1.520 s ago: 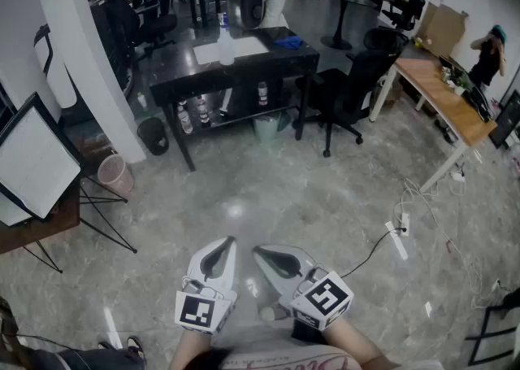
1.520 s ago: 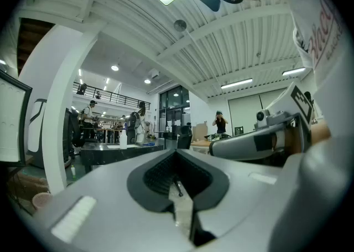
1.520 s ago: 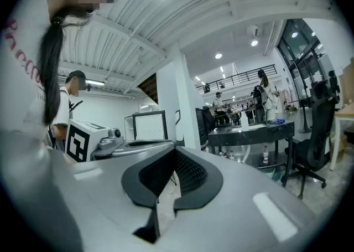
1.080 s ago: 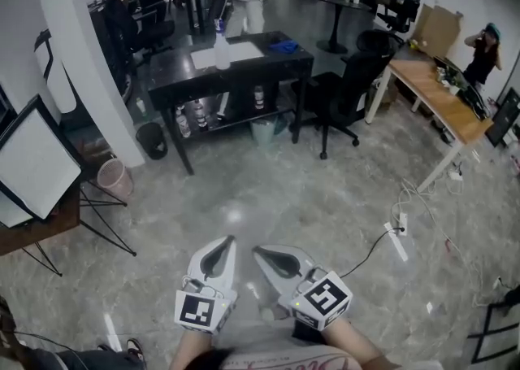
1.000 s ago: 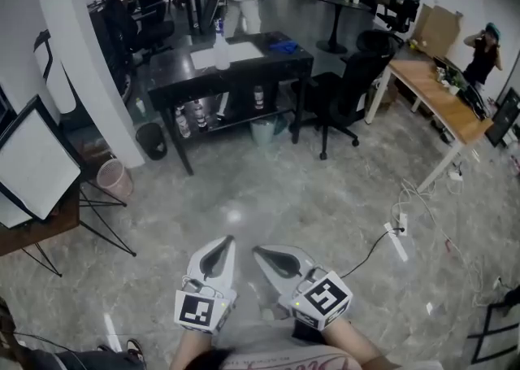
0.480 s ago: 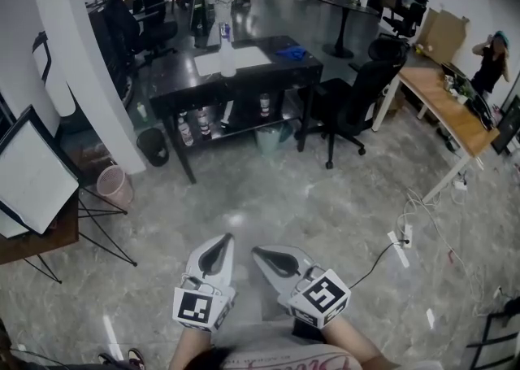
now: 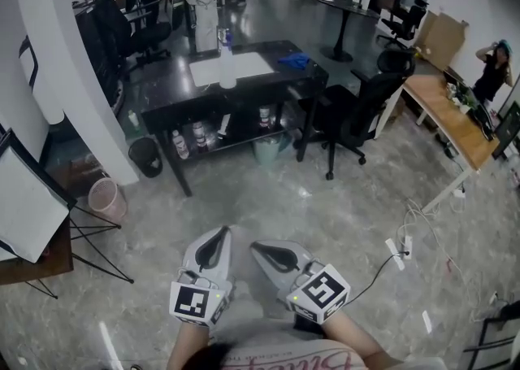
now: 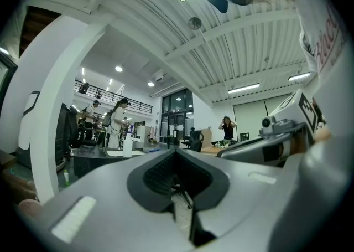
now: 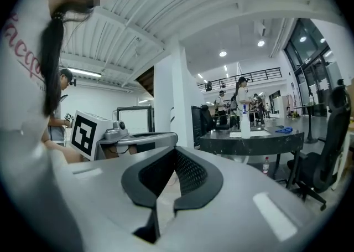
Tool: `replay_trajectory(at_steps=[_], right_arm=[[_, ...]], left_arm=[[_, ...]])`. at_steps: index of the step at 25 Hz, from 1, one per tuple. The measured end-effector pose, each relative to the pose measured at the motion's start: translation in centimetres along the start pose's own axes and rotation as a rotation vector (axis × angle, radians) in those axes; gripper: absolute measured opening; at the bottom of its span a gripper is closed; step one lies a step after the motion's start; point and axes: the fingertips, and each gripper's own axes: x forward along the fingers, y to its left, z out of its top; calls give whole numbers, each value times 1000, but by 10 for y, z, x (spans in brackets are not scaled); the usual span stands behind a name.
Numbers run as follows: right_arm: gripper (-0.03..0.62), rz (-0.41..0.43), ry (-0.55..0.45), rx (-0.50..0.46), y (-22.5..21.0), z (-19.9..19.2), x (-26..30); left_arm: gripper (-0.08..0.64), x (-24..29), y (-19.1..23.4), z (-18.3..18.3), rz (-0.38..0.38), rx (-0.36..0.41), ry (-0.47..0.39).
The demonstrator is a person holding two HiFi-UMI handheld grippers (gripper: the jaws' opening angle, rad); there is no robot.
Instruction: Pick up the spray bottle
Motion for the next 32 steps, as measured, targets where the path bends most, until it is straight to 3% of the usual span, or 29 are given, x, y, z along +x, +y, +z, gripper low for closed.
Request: replay_trajectory(at_steps=[13, 24, 32], right_arm=[[2, -17, 0, -18, -67, 23, 100], [2, -57, 45, 39, -97, 7, 130], [2, -56, 43, 40, -128, 12, 155]], left_arm=[[-2, 77, 84, -4, -48, 2, 0], [-2, 103, 115, -23, -58, -49, 36], [-2, 135, 139, -28, -50, -35, 41]])
